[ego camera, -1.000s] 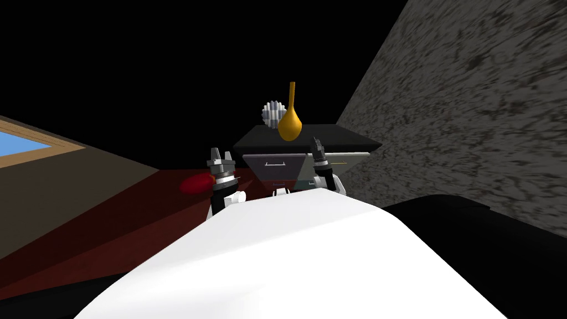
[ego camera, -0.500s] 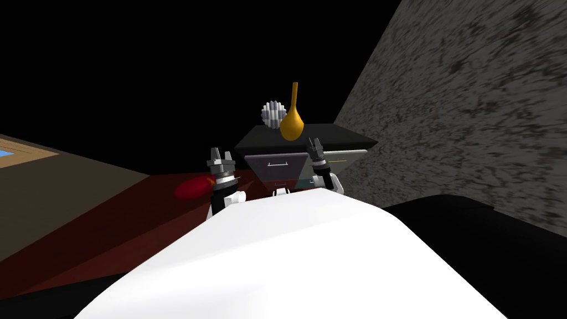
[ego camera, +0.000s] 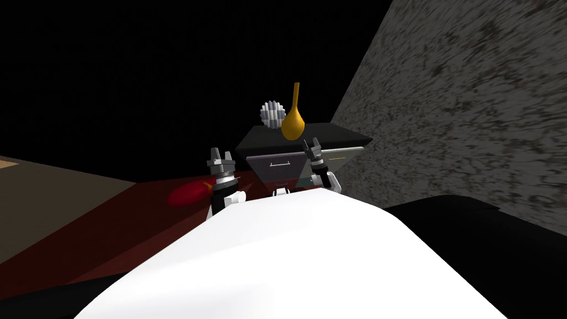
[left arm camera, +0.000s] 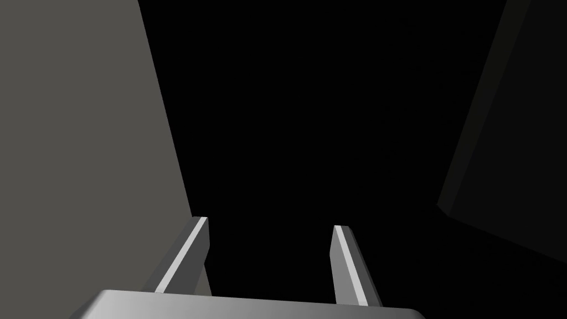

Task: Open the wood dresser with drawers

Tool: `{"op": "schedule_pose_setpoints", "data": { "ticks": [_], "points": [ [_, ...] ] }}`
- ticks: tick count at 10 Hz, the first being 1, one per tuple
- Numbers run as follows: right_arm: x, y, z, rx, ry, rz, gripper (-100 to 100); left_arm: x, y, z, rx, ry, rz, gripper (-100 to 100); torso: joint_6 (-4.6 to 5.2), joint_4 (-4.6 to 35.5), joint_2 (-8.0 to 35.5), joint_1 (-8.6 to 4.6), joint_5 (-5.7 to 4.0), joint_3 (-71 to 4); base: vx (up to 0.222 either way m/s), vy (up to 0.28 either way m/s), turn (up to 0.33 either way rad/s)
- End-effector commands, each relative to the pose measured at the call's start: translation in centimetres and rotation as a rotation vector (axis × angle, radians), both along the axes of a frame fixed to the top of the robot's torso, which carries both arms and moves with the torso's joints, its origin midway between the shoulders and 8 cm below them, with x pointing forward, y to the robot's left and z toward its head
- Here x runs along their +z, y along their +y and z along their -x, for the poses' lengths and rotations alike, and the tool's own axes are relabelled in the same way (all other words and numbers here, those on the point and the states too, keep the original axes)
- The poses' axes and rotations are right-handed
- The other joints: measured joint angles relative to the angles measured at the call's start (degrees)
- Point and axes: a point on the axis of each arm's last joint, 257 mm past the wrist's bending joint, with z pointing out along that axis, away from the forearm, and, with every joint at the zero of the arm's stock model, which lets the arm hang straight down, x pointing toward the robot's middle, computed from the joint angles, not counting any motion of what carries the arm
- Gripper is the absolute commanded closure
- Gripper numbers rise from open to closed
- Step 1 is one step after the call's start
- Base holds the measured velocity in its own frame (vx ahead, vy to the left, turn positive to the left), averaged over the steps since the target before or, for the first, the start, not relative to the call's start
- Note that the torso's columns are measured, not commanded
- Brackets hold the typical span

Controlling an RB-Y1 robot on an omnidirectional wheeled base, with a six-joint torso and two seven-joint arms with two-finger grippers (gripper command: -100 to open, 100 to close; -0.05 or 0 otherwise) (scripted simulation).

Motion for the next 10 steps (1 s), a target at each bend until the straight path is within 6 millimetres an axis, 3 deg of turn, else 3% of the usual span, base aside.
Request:
{"op": "schedule_pose_setpoints", "data": {
  "ticks": [1,5,10],
  "points": [
    [-0.5,0.8,-0.5,-0.051,-0.022,0.102,-100,0.0,0.0,0.0,0.000,0.000,0.000,0,-0.02,0.01,0.01,-0.05,-0.01,0.01,0.001,0.102,-0.145],
    [-1.0,1.3,-0.9,-0.111,-0.044,0.200,-100,0.0,0.0,0.0,0.000,0.000,0.000,0,-0.03,0.00,0.00,-0.04,0.00,0.00,-0.001,0.083,-0.082],
    [-3.1,2.7,-2.2,-0.207,-0.071,0.401,-100,0.0,0.0,0.0,0.000,0.000,0.000,0,-0.02,0.01,0.01,-0.01,0.00,0.01,-0.002,0.091,-0.132]
  ]
}}
